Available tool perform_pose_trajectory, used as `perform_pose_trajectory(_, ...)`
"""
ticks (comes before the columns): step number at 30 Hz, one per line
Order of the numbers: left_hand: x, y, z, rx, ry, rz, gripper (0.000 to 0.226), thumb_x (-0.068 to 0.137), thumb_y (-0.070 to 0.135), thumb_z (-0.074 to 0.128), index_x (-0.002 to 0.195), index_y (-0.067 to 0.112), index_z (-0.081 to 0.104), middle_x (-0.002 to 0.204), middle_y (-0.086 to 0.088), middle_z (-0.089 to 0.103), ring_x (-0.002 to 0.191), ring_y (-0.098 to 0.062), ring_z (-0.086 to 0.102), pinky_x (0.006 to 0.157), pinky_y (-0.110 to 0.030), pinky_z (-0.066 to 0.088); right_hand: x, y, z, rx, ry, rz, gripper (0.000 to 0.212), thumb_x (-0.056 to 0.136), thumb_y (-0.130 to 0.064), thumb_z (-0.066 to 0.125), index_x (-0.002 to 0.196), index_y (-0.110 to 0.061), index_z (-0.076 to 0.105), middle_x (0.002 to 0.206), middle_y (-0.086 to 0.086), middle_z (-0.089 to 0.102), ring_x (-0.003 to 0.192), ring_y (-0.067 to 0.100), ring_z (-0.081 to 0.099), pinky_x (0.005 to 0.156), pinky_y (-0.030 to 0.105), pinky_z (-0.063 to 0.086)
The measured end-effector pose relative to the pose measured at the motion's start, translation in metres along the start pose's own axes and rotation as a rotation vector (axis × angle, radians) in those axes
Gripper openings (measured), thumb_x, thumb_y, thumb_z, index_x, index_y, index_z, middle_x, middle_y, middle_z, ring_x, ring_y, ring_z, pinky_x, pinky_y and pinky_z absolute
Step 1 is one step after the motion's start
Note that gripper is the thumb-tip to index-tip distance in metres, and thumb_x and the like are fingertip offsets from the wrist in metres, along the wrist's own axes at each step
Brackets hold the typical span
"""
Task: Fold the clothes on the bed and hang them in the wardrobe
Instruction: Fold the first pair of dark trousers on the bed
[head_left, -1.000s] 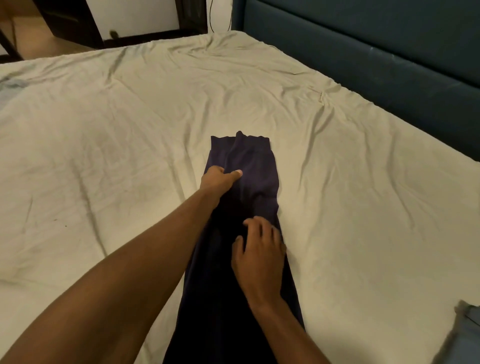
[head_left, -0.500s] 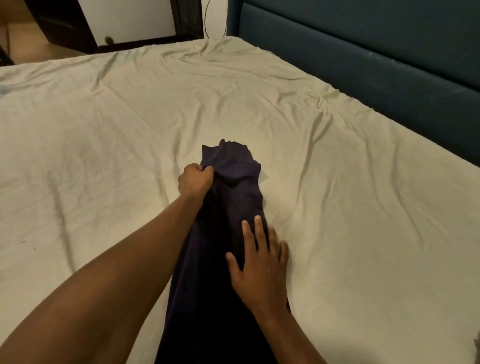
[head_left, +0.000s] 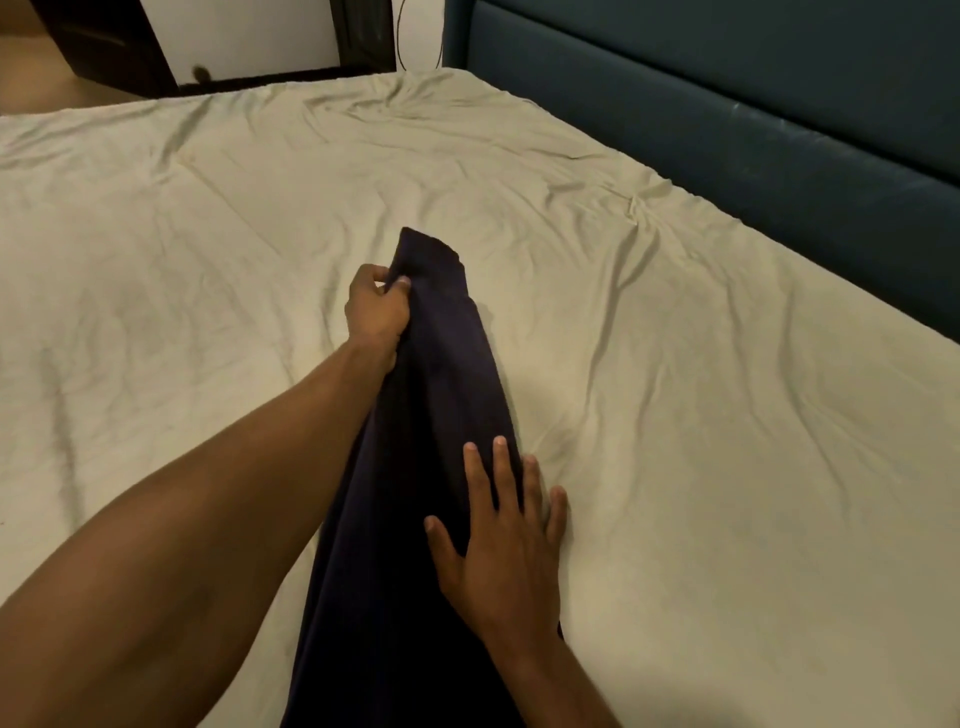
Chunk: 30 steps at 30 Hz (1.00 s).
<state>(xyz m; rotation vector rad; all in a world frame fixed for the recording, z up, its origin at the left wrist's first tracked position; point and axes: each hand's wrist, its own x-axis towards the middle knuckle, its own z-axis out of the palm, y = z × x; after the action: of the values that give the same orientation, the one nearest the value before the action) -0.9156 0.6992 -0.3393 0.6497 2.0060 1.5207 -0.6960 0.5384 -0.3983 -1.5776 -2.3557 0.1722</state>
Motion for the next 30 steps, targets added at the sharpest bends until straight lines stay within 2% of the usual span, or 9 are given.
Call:
perform_pose_trajectory(4,0.005,-0.011,-0.004,0.22,-0.041,-0.068,0.007,0.096,0.021,0.055,0.103,0.017,0.055,0.109,-0.006,0.061,0.093,-0.023,0.058,0.079,-0.033,0.048,0.004,0.0,0.001,-0.003,-0.031,-0.005,0.074,0.089,-0.067,0.037,0.154,-0.033,0.029,0.163,0.002,0.028,0.149,0.034,0.026,0.114,0.06,0.016)
perform_pose_trajectory(6,0.008,-0.009,-0.003,0.287,-0.05,-0.077,0.009,0.095,0.018,0.054,0.104,0.017,0.055,0.109,-0.006,0.059,0.094,-0.024,0.057,0.081,-0.033,0.048,0.005,-0.001,0.003,-0.028,-0.038,-0.002,0.073,0.09,-0.067,0.037,0.153,-0.032,0.032,0.162,0.004,0.03,0.148,0.035,0.028,0.114,0.062,0.02)
perform_pose_trajectory(12,0.01,0.002,-0.005,0.278,-0.019,-0.092,0.024,0.089,0.019,0.05,0.111,0.011,0.056,0.111,-0.008,0.061,0.09,-0.024,0.058,0.082,-0.035,0.052,0.006,-0.002,0.003,-0.027,-0.04,-0.01,0.072,0.092,-0.068,0.034,0.153,-0.031,0.034,0.162,0.004,0.03,0.149,0.036,0.026,0.113,0.063,0.018)
perform_pose_trajectory(15,0.011,0.005,-0.005,0.22,0.03,0.038,0.021,0.087,0.019,0.048,0.107,0.018,0.054,0.11,-0.007,0.063,0.089,-0.023,0.058,0.081,-0.036,0.051,0.004,0.0,0.003,-0.016,-0.044,-0.011,0.073,0.092,-0.068,0.032,0.155,-0.032,0.028,0.164,0.003,0.026,0.15,0.036,0.022,0.115,0.065,0.022)
perform_pose_trajectory(17,0.011,0.002,-0.008,0.414,-0.001,0.138,0.022,0.092,0.021,0.048,0.114,0.015,0.052,0.108,-0.009,0.06,0.092,-0.027,0.057,0.082,-0.038,0.049,0.004,0.0,0.003,-0.019,-0.05,-0.015,0.073,0.092,-0.067,0.032,0.156,-0.032,0.028,0.164,0.002,0.025,0.15,0.036,0.022,0.114,0.066,0.023)
perform_pose_trajectory(20,0.012,-0.005,-0.012,0.667,-0.094,0.161,0.031,0.099,0.032,0.052,0.125,0.014,0.048,0.12,-0.015,0.061,0.107,-0.036,0.059,0.092,-0.044,0.05,0.003,0.001,0.004,-0.02,-0.066,-0.024,0.071,0.093,-0.067,0.031,0.155,-0.032,0.029,0.164,0.003,0.024,0.151,0.036,0.02,0.115,0.066,0.023)
perform_pose_trajectory(23,-0.007,-0.003,-0.014,0.566,-0.042,0.111,0.048,0.1,0.044,0.051,0.134,0.012,0.041,0.13,-0.015,0.059,0.118,-0.036,0.057,0.099,-0.044,0.047,0.003,0.002,0.006,-0.014,-0.081,-0.026,0.071,0.093,-0.066,0.033,0.156,-0.033,0.029,0.165,0.002,0.02,0.152,0.036,0.013,0.116,0.066,0.016)
perform_pose_trajectory(26,-0.037,-0.012,-0.028,0.465,0.002,0.026,0.055,0.097,0.048,0.054,0.133,0.009,0.037,0.132,-0.014,0.056,0.116,-0.036,0.058,0.1,-0.046,0.048,0.004,0.003,0.006,-0.01,-0.096,-0.026,0.073,0.092,-0.066,0.031,0.157,-0.033,0.026,0.166,0.002,0.016,0.153,0.036,0.009,0.117,0.065,0.01)
perform_pose_trajectory(30,-0.071,-0.027,-0.055,0.485,-0.159,-0.139,0.052,0.091,0.047,0.064,0.125,0.011,0.047,0.117,-0.01,0.061,0.104,-0.03,0.062,0.092,-0.046,0.054,0.004,0.003,0.003,0.005,-0.141,-0.024,0.077,0.091,-0.069,0.023,0.159,-0.034,0.017,0.168,0.001,0.007,0.153,0.035,0.002,0.119,0.063,0.003)
